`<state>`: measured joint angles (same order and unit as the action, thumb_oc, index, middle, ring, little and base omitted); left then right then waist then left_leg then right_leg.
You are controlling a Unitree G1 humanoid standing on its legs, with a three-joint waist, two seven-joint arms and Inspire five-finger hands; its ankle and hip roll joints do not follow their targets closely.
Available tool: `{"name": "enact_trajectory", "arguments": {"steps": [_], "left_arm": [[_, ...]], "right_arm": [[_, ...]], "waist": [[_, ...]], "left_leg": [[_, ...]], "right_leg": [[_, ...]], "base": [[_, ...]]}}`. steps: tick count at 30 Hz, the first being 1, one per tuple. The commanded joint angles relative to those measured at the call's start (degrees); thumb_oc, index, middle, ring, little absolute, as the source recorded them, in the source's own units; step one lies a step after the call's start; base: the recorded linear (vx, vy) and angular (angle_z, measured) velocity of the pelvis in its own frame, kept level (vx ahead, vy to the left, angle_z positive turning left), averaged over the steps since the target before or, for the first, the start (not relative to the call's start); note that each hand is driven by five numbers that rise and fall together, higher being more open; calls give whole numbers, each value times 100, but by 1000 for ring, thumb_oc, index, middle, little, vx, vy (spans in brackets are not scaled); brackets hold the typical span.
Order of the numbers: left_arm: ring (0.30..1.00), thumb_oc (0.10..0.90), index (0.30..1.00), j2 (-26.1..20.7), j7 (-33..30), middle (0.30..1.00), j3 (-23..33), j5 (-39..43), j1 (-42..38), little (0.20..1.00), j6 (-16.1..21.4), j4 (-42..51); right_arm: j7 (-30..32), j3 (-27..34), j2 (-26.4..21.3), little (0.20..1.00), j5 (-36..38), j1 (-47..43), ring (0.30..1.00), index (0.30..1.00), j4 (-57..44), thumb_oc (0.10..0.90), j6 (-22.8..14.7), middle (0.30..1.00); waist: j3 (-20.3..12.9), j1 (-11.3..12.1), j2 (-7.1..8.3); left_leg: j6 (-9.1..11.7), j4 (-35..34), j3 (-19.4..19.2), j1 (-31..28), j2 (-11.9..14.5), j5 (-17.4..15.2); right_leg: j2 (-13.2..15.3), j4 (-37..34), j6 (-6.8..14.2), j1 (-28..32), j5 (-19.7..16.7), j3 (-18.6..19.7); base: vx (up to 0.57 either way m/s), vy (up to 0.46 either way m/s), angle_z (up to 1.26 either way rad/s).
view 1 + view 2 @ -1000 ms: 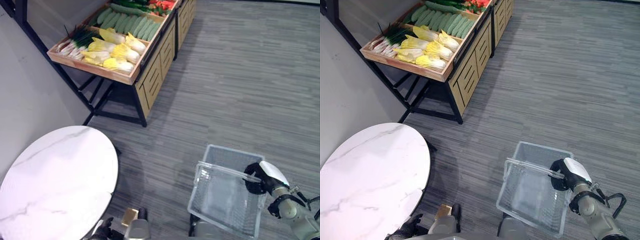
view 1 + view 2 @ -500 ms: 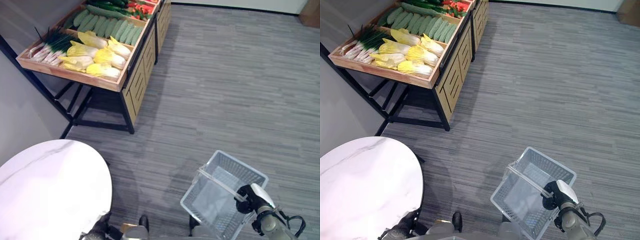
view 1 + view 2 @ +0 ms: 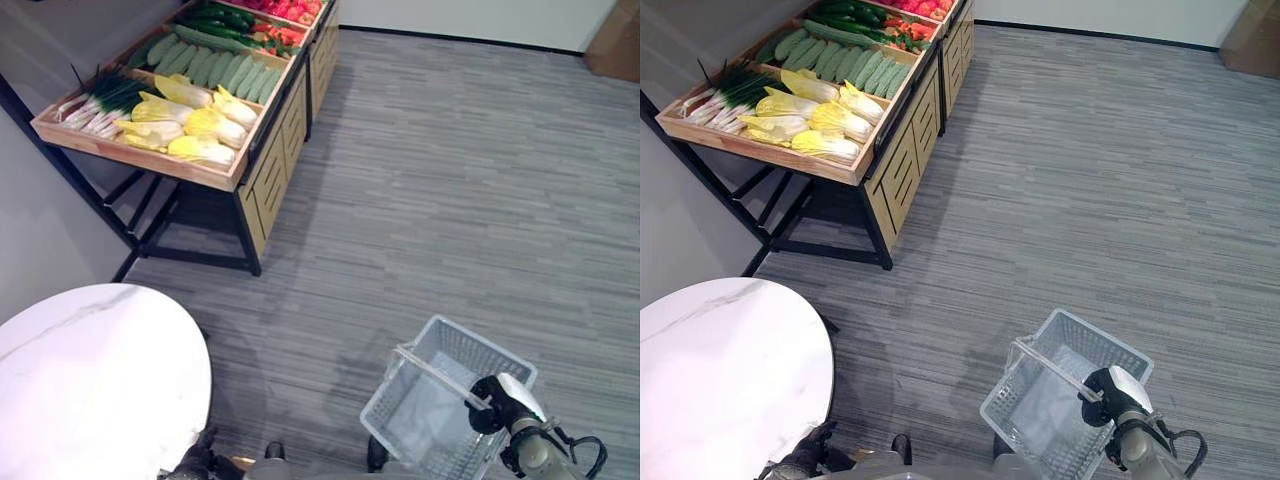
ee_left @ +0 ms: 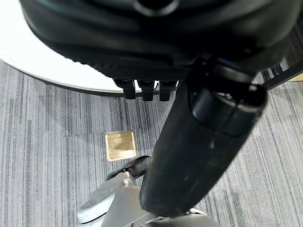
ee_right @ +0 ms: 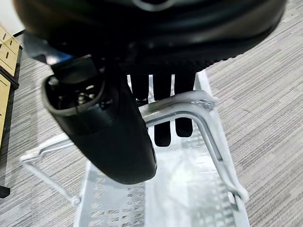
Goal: Get the vegetables into the basket
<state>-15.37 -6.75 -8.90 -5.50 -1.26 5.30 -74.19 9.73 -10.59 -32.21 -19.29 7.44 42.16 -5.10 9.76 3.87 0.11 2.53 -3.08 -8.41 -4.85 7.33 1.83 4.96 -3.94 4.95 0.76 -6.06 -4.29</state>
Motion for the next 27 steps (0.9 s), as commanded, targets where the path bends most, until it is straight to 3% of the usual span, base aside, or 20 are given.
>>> {"name": "enact_trajectory", "arguments": {"steps": [1,6,9,11,15,19,24,25,27], "left_arm": [[1000,900,1000,-33,-53,1000,57,13,-188,1000,-22,-289],[1000,900,1000,-41,-60,1000,120,-67,-144,1000,-97,-373],[1000,900,1000,-39,-57,1000,121,-54,-129,1000,-96,-334],[1000,900,1000,-21,-66,1000,54,-60,-110,1000,-90,-321],[1000,900,1000,-15,-69,1000,-26,-123,-74,1000,-73,-289],[1000,900,1000,-28,-78,1000,6,-182,12,1000,-80,-311],[1000,900,1000,-40,-44,1000,25,-311,84,1000,-66,-354],[1000,900,1000,-63,-45,1000,31,-284,71,1000,-51,-331],[1000,900,1000,-98,-64,1000,51,-242,54,1000,-46,-313]], "right_arm": [[248,285,-714,300,124,-349,300,300,-961,400,-378,300],[263,429,-973,300,69,-315,300,300,-1272,400,-436,300],[258,537,-1056,300,84,-250,300,300,-1437,400,-443,300],[263,605,-1127,300,69,-231,300,300,-1568,400,-451,300],[313,583,-1111,300,55,-229,300,300,-1675,400,-437,300],[282,454,-999,300,-6,-235,300,300,-1797,400,-452,300],[198,479,-828,300,-81,-71,300,300,-1885,400,-400,300],[220,478,-678,300,-16,-113,300,300,-1844,400,-375,300],[254,456,-620,300,9,-179,300,300,-1790,400,-361,300]], "waist": [[190,157,115],[354,164,110],[399,199,98],[423,261,110],[403,413,83],[324,510,120],[140,533,212],[103,508,265],[84,530,277]], "left_leg": [[364,384,217,318,245,354],[443,1085,381,776,327,464],[440,1261,538,912,229,487],[344,983,685,1217,97,466],[337,262,622,1639,213,983],[326,-13,600,1497,195,1095],[177,-23,350,1267,-7,959],[90,42,220,1228,-126,829],[55,9,154,1187,-144,809]], "right_leg": [[-100,1132,-91,-158,644,-142],[-134,1245,-217,-143,768,-305],[-156,1266,-242,-112,831,-330],[-116,1234,-193,-65,883,-347],[-228,1201,-182,94,1005,-295],[-292,1173,-132,360,1155,-70],[12,1132,52,607,1195,107],[195,1108,200,590,1022,203],[235,1104,216,496,978,274]], "base": [[32,-139,17],[57,-165,19],[66,-81,27],[112,-34,15],[180,45,14],[195,94,-21],[214,251,-31],[151,287,-22],[78,203,-24]]}}
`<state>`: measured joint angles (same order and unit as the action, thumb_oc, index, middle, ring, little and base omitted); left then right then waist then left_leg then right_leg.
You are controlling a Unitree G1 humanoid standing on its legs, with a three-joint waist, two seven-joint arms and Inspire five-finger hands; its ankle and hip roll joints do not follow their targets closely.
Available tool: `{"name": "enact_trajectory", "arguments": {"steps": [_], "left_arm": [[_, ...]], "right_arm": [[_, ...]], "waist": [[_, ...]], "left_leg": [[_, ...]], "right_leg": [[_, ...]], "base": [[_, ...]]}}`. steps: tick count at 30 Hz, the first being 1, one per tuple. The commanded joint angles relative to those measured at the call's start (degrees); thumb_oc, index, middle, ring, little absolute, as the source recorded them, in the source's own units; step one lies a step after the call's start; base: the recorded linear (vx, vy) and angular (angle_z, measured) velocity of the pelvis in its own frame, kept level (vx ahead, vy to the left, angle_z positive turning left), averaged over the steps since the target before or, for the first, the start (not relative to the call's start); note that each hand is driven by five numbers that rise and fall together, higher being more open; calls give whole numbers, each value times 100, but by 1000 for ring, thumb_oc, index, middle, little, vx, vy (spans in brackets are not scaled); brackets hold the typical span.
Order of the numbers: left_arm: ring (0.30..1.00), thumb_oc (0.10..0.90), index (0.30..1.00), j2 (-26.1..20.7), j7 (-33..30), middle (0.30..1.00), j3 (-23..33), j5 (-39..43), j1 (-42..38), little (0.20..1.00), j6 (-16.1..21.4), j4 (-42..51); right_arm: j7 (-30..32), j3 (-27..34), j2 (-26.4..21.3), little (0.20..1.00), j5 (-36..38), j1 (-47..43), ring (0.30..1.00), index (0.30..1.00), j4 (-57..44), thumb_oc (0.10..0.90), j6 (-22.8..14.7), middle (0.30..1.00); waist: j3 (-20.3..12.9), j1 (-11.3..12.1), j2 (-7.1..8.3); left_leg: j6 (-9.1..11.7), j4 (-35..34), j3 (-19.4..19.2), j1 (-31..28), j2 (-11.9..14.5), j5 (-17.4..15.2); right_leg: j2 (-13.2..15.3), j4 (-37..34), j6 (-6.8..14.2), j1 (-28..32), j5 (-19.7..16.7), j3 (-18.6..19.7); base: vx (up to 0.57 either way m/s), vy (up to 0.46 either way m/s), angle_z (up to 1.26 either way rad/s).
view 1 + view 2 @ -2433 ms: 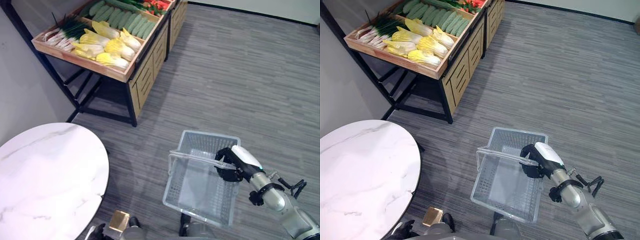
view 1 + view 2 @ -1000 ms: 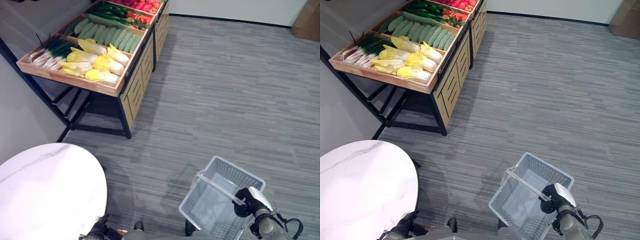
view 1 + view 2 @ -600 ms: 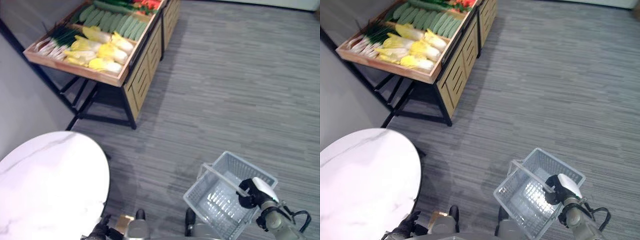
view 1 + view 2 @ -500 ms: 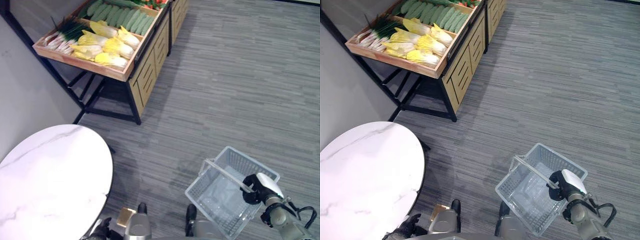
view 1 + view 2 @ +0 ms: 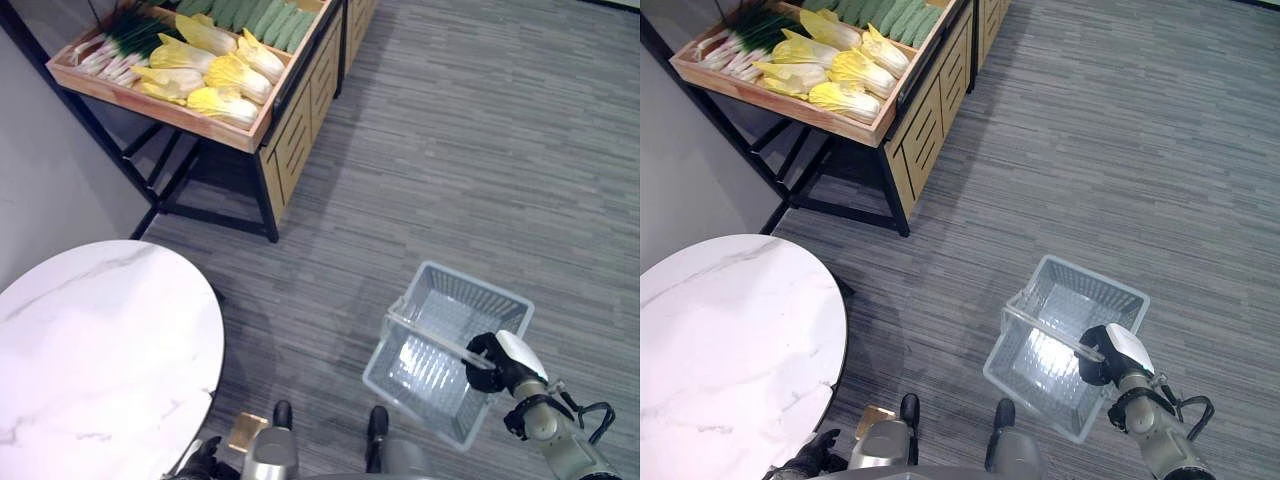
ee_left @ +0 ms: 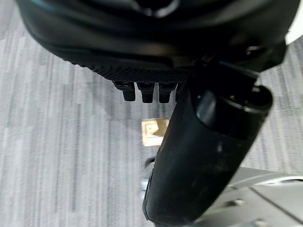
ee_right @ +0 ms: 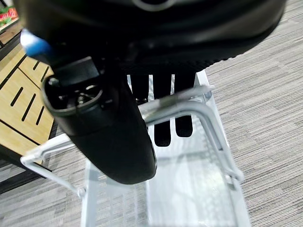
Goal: Get the vegetables into the basket
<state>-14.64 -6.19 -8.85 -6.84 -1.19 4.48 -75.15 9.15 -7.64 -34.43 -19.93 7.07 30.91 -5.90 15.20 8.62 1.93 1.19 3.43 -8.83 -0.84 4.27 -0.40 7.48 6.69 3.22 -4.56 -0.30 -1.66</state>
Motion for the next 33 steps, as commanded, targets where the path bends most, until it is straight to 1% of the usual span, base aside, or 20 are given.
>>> {"name": "enact_trajectory", "arguments": {"steps": [1,2,4,9,10,11,13,15,18,22,23,24,26,28,29,31,32,33], "left_arm": [[1000,900,1000,-189,-141,1000,59,-74,33,1000,39,-177],[1000,900,1000,-191,-141,1000,60,-73,33,1000,38,-176],[1000,900,1000,-260,-177,1000,65,-70,-39,1000,37,-173],[1000,900,1000,-289,-185,1000,33,-67,-71,1000,55,-122],[1000,900,1000,-275,-164,1000,17,-99,-49,1000,66,-156],[1000,900,1000,-268,-157,1000,13,-101,-37,1000,66,-148],[1000,900,1000,-266,-145,1000,2,-109,-11,1000,71,-128],[1000,900,1000,-255,-145,1000,7,-153,5,1000,74,-152],[1000,900,1000,-253,-139,1000,-5,-187,28,1000,80,-155],[1000,900,1000,-268,-135,1000,15,-220,49,1000,83,-180],[1000,900,1000,-269,-135,1000,16,-221,49,1000,83,-180],[1000,900,1000,-286,-140,1000,-1,-274,61,1000,78,-173],[1000,900,1000,-301,-141,1000,5,-243,53,1000,70,-108],[1000,900,1000,-310,-160,1000,1,-184,25,1000,68,-56],[1000,900,1000,-324,-154,1000,-11,-155,5,1000,74,-28],[1000,900,1000,-324,-151,1000,-37,-132,-25,1000,70,-2],[1000,900,1000,-347,-182,1000,-17,-100,-64,1000,52,-21],[1000,900,1000,-364,-194,1000,2,-78,-92,1000,48,-43]], "right_arm": [[326,152,-379,300,83,-169,300,300,-660,400,-271,300],[326,150,-377,300,83,-170,300,300,-659,400,-271,300],[332,105,-260,300,100,-254,300,300,-611,400,-241,300],[338,70,-232,300,77,-294,300,300,-563,400,-212,300],[329,49,-208,300,55,-319,300,300,-534,400,-203,300],[326,45,-198,300,60,-322,300,300,-549,400,-208,300],[314,40,-185,300,59,-315,300,300,-572,400,-213,300],[294,9,-134,300,28,-289,300,300,-564,400,-226,300],[272,-21,-111,300,6,-282,300,300,-518,400,-216,300],[256,-26,-95,300,7,-266,300,300,-526,400,-223,300],[257,-28,-95,300,7,-268,300,300,-524,400,-224,300],[247,-23,-99,300,-17,-281,300,300,-499,400,-205,300],[258,-28,-120,300,-21,-339,300,300,-501,400,-191,300],[278,-52,-125,300,-21,-417,300,300,-455,400,-171,300],[295,-56,-125,300,-10,-467,300,300,-465,400,-172,300],[299,-86,-125,300,-8,-511,300,300,-462,400,-171,300],[305,-139,-92,300,-10,-544,300,300,-503,400,-175,300],[309,-171,-89,300,-10,-552,300,300,-506,400,-186,300]], "waist": [[-464,65,117],[-463,71,122],[-462,58,178],[-477,76,221],[-487,77,249],[-486,74,261],[-493,74,267],[-523,69,300],[-546,82,312],[-552,68,344],[-551,70,345],[-547,56,347],[-500,53,296],[-439,54,212],[-390,35,152],[-342,9,75],[-317,-20,38],[-297,-39,8]], "left_leg": [[164,-659,152,771,133,1003],[161,-660,144,768,130,1001],[74,-707,79,714,7,917],[2,-715,68,667,-79,837],[-22,-719,53,634,-129,797],[-32,-721,44,616,-145,776],[-49,-728,41,595,-165,750],[-84,-767,25,510,-220,698],[-102,-795,28,459,-256,661],[-158,-797,33,391,-350,586],[-159,-796,30,391,-350,585],[-207,-793,11,327,-427,522],[-275,-774,-7,271,-463,455],[-323,-756,-2,212,-482,419],[-368,-734,35,171,-487,402],[-418,-719,46,56,-512,322],[-434,-730,18,-57,-522,273],[-424,-723,22,-103,-504,257]], "right_leg": [[22,47,425,1002,338,28],[26,46,428,1001,338,35],[130,59,533,931,137,88],[194,62,601,887,-40,113],[222,65,643,891,-181,137],[235,74,664,884,-237,142],[245,74,678,884,-271,152],[277,79,729,874,-435,180],[301,97,757,875,-566,200],[356,228,840,830,-869,268],[356,228,841,830,-870,271],[413,389,906,762,-1194,353],[468,738,931,555,-1447,409],[454,1069,889,405,-1559,417],[402,1368,838,306,-1582,428],[369,1704,737,95,-1480,344],[329,1744,644,-156,-1321,200],[292,1661,593,-297,-1147,117]], "base": [[43,126,-23],[56,131,-31],[49,135,-35],[32,85,-16],[42,91,5],[31,70,4],[21,53,-3],[44,89,-11],[32,54,-4],[25,61,0],[44,101,-6],[35,132,-9],[20,146,-15],[7,127,-19],[20,135,-15],[61,146,-10],[111,107,-2],[94,59,0]]}}
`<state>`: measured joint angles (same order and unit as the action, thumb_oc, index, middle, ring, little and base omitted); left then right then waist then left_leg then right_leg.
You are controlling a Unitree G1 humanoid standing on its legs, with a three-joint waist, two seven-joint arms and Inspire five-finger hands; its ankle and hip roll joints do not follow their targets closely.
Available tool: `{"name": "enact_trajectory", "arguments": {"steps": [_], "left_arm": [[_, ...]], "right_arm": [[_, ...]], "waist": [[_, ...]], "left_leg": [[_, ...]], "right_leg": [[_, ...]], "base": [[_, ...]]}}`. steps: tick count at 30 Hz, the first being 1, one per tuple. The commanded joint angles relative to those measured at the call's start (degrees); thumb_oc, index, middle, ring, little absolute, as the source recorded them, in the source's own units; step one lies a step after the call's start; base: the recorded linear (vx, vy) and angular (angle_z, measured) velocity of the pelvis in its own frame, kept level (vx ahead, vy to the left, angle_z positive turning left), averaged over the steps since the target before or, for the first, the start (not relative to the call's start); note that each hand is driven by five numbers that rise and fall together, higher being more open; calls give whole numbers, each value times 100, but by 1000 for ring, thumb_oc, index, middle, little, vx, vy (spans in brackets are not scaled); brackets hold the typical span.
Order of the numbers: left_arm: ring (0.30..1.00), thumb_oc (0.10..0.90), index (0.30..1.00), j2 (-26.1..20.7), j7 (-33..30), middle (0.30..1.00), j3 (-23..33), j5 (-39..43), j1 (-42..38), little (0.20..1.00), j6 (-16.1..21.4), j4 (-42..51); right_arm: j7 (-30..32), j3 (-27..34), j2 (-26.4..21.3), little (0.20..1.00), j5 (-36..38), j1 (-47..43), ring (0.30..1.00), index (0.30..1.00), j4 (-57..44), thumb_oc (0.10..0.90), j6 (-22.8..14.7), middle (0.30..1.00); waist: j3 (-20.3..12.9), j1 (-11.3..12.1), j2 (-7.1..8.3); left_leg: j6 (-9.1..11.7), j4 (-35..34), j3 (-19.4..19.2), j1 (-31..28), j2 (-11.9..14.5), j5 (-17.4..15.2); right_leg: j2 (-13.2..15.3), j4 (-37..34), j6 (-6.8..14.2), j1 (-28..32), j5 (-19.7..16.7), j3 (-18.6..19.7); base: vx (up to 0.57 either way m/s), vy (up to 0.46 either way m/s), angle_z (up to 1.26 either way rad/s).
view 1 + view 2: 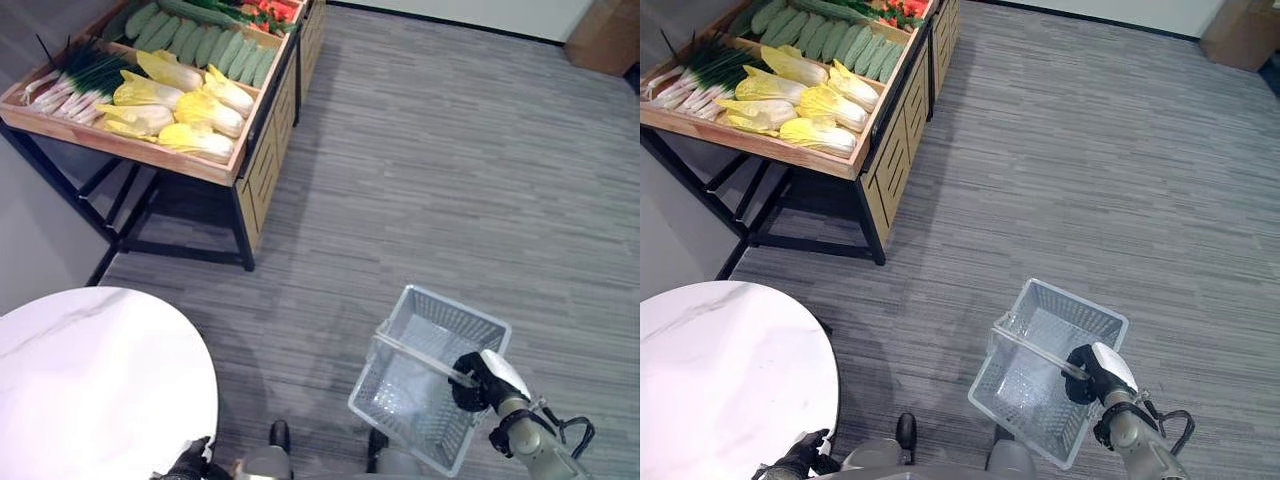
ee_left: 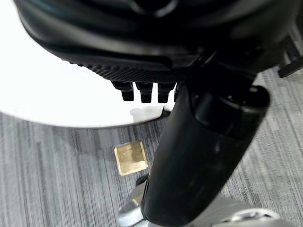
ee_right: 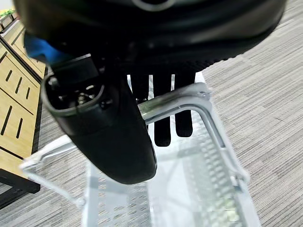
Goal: Get the vegetables into the basket
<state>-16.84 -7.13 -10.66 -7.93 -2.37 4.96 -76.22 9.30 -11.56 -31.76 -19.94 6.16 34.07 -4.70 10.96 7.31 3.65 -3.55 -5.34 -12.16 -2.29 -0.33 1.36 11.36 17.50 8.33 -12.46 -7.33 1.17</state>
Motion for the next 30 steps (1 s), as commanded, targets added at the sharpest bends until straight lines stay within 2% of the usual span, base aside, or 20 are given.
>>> {"name": "enact_trajectory", "arguments": {"steps": [1,2,3,5,6,7,9,13,15,16,19,21,23,25,28,29,30], "left_arm": [[1000,900,1000,-143,-100,1000,185,31,25,1000,0,62],[1000,900,1000,-163,-118,1000,204,23,-22,1000,-21,8],[1000,900,1000,-160,-123,1000,199,2,-43,1000,-29,-20],[1000,900,1000,-147,-126,1000,207,-56,-76,1000,-40,-102],[1000,900,1000,-147,-126,1000,207,-56,-77,1000,-40,-102],[1000,900,1000,-119,-136,1000,228,-81,-69,1000,-54,-128],[1000,900,1000,-63,-131,1000,274,-71,-45,1000,-56,-167],[1000,900,1000,-24,-132,1000,306,-60,16,1000,-81,-172],[1000,900,1000,28,-125,1000,278,-52,64,1000,-92,-145],[1000,900,1000,65,-149,1000,223,-32,49,1000,-84,-159],[1000,900,1000,100,-185,1000,195,14,19,1000,-109,-123],[1000,900,1000,150,-219,1000,167,61,-20,1000,-129,-67],[1000,900,1000,170,-223,1000,147,68,-33,1000,-133,-47],[1000,900,1000,199,-246,1000,117,63,-22,1000,-144,-17],[1000,900,1000,217,-269,1000,68,62,-31,1000,-166,2],[1000,900,1000,238,-287,1000,59,21,-22,1000,-201,-75],[1000,900,1000,248,-301,1000,65,-28,4,1000,-206,-143]], "right_arm": [[295,219,-357,300,-9,-463,300,300,-820,400,-306,300],[280,198,-372,300,-24,-451,300,300,-889,400,-326,300],[293,187,-389,300,-24,-460,300,300,-893,400,-340,300],[318,172,-396,300,-16,-478,300,300,-925,400,-355,300],[318,172,-396,300,-16,-478,300,300,-925,400,-354,300],[328,152,-401,300,-17,-487,300,300,-947,400,-363,300],[311,128,-398,300,-41,-456,300,300,-1000,400,-358,300],[262,103,-413,300,0,-412,300,300,-996,400,-352,300],[240,122,-492,300,20,-377,300,300,-1080,400,-366,300],[266,184,-613,300,85,-381,300,300,-1160,400,-401,300],[264,193,-700,300,103,-347,300,300,-1223,400,-414,300],[267,233,-821,300,87,-296,300,300,-1261,400,-427,300],[273,243,-852,300,88,-289,300,300,-1271,400,-430,300],[294,274,-897,300,61,-242,300,300,-1330,400,-426,300],[344,354,-933,300,38,-194,300,300,-1336,400,-396,300],[391,428,-959,300,53,-154,300,300,-1321,400,-385,300],[424,425,-973,300,6,-154,300,300,-1337,400,-385,300]], "waist": [[133,80,-164],[189,23,-184],[227,-25,-183],[273,-108,-146],[277,-110,-148],[297,-163,-130],[293,-220,-117],[161,-153,-118],[110,-120,-162],[77,-115,-227],[70,-114,-260],[126,-97,-274],[146,-117,-269],[193,-110,-252],[256,-82,-254],[262,-43,-214],[250,0,-215]], "left_leg": [[54,154,366,33,-47,73],[88,205,405,-31,-3,26],[117,234,444,-84,6,-26],[179,260,497,-204,9,-123],[179,259,499,-209,10,-123],[254,282,550,-339,27,-219],[326,291,639,-531,52,-319],[454,360,774,-594,188,-399],[546,382,851,-609,335,-361],[688,480,938,-589,543,-187],[771,722,1016,-525,650,-115],[917,1192,1093,-327,710,146],[966,1391,1114,-234,724,219],[990,1756,1120,-64,740,369],[956,1784,1116,167,740,475],[884,1379,1017,448,699,359],[850,1035,979,711,739,380]], "right_leg": [[-91,598,79,500,-422,-178],[-164,329,24,332,-69,-312],[-172,98,24,292,15,-365],[-178,-380,74,213,-45,-333],[-179,-384,74,220,-46,-337],[-158,-796,129,144,-178,-318],[-138,-930,177,-7,-389,-291],[-293,-1080,41,272,-163,-409],[-397,-1080,-40,380,-47,-570],[-534,-972,-146,417,138,-707],[-641,-895,-263,481,306,-767],[-712,-870,-396,604,433,-862],[-731,-873,-443,634,480,-901],[-765,-862,-522,748,605,-955],[-735,-875,-535,866,679,-1025],[-650,-981,-482,991,720,-1095],[-636,-1044,-453,1066,754,-1091]], "base": [[119,-21,9],[130,-62,14],[178,-97,17],[133,-87,17],[183,-114,34],[188,-126,44],[266,-182,35],[218,-231,34],[242,-330,15],[273,-378,21],[176,-256,23],[133,-227,8],[71,-153,17],[82,-145,22],[93,-91,23],[190,-17,45],[247,-3,55]]}}
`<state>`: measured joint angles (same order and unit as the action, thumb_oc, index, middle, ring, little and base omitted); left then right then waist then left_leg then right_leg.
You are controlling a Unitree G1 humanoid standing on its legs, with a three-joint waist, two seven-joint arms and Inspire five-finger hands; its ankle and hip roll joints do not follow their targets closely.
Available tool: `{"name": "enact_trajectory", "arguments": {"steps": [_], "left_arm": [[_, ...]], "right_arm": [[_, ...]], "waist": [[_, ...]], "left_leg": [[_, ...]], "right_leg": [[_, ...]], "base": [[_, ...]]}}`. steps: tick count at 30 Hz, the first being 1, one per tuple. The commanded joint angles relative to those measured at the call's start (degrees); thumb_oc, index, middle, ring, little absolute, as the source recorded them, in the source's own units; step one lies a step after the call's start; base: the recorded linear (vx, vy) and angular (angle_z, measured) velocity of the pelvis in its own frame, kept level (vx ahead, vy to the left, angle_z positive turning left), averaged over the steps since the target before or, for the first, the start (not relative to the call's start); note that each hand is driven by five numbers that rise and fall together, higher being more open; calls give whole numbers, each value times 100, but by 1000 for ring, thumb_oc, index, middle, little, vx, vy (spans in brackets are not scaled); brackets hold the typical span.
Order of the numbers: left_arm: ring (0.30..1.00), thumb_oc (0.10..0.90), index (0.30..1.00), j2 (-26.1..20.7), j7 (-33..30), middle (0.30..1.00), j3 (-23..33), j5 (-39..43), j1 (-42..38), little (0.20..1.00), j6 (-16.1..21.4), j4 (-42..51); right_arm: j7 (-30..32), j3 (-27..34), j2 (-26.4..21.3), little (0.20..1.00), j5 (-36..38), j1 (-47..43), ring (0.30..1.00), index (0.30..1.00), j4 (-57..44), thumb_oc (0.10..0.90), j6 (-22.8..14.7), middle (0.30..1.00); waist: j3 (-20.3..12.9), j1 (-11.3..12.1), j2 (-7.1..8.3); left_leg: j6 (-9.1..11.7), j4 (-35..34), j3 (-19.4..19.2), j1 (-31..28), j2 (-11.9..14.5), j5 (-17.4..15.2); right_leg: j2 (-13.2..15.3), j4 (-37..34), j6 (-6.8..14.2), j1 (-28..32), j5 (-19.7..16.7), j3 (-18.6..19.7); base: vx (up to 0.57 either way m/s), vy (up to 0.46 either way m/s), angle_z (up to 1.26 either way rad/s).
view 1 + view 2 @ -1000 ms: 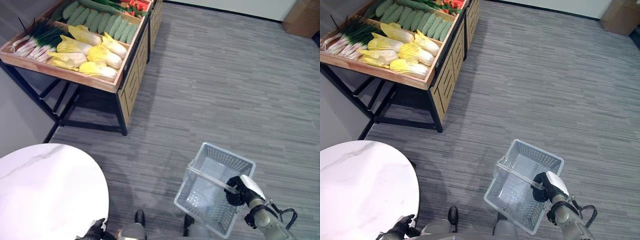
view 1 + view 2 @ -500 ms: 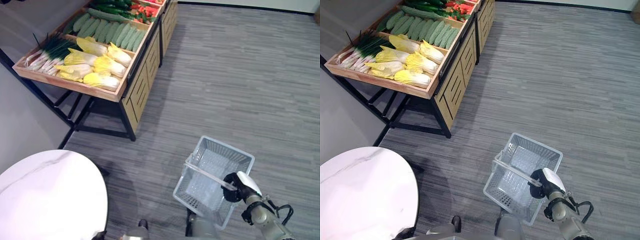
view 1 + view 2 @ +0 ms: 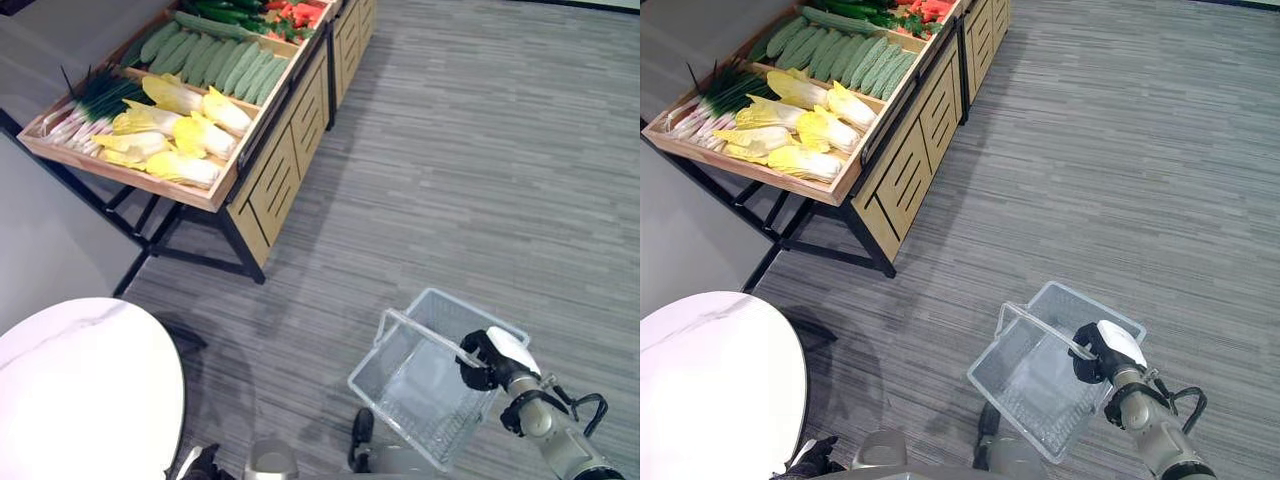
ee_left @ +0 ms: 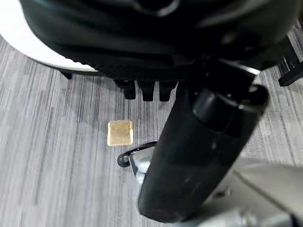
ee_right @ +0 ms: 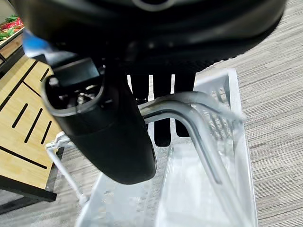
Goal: Get the vegetables into the basket
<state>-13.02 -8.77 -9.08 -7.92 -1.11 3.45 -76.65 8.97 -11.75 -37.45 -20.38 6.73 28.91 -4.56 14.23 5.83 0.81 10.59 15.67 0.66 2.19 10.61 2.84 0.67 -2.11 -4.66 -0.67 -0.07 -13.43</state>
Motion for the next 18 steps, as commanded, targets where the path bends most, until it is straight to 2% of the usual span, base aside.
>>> {"name": "enact_trajectory", "arguments": {"steps": [1,2,4,6,10,12,13,16,17,18], "left_arm": [[1000,900,1000,-126,-135,1000,-79,-48,-105,1000,-63,-128],[1000,900,1000,-126,-136,1000,-80,-49,-104,1000,-63,-129],[1000,900,1000,-136,-113,1000,-87,-128,-25,1000,-55,-153],[1000,900,1000,-172,-83,1000,-24,-167,-4,1000,-60,-240],[1000,900,1000,-211,-8,1000,14,-187,85,1000,-33,-207],[1000,900,1000,-225,44,1000,-9,-192,85,1000,6,-157],[1000,900,1000,-229,45,1000,-10,-192,86,1000,6,-157],[1000,900,1000,-303,122,1000,-164,-218,32,1000,98,8],[1000,900,1000,-303,122,1000,-164,-218,32,1000,98,8],[1000,900,1000,-360,127,1000,-247,-223,-19,1000,107,143]], "right_arm": [[475,448,-397,300,41,-204,300,300,-835,400,-400,300],[475,449,-396,300,41,-200,300,300,-837,400,-399,300],[511,438,-404,300,10,-188,300,300,-798,400,-390,300],[490,373,-361,300,-11,-219,300,300,-824,400,-399,300],[398,329,-265,300,-58,-159,300,300,-889,400,-380,300],[353,359,-118,300,-69,-128,300,300,-794,400,-340,300],[353,359,-115,300,-70,-127,300,300,-794,400,-340,300],[342,396,83,300,49,-178,300,300,-650,400,-306,300],[342,396,83,300,49,-178,300,300,-650,400,-306,300],[362,395,128,300,75,-253,300,300,-600,400,-280,300]], "waist": [[-92,174,73],[-96,181,80],[-107,324,22],[-152,392,13],[-277,428,61],[-361,421,136],[-360,430,144],[-394,388,271],[-394,391,271],[-399,353,303]], "left_leg": [[-562,-1201,-321,352,-323,299],[-563,-1220,-331,341,-329,307],[-490,-1684,-424,680,-218,820],[-487,-1903,-455,713,-210,983],[-573,-1934,-585,548,-280,873],[-713,-1805,-713,489,-450,693],[-717,-1799,-724,487,-455,686],[-911,-1667,-907,389,-699,405],[-911,-1667,-910,388,-700,404],[-1003,-1634,-994,351,-804,280]], "right_leg": [[437,910,855,-80,61,387],[444,916,857,-85,68,395],[373,872,859,172,198,498],[314,856,872,348,304,624],[410,894,958,618,451,784],[628,985,1099,707,418,896],[636,989,1104,705,422,905],[907,1110,1313,587,-60,1167],[907,1111,1314,586,-60,1170],[1021,1232,1408,468,-350,1277]], "base": [[154,29,42],[152,49,12],[298,115,-10],[320,147,-24],[245,185,-62],[225,265,-28],[246,324,-16],[141,258,-17],[104,250,-24],[89,250,-25]]}}
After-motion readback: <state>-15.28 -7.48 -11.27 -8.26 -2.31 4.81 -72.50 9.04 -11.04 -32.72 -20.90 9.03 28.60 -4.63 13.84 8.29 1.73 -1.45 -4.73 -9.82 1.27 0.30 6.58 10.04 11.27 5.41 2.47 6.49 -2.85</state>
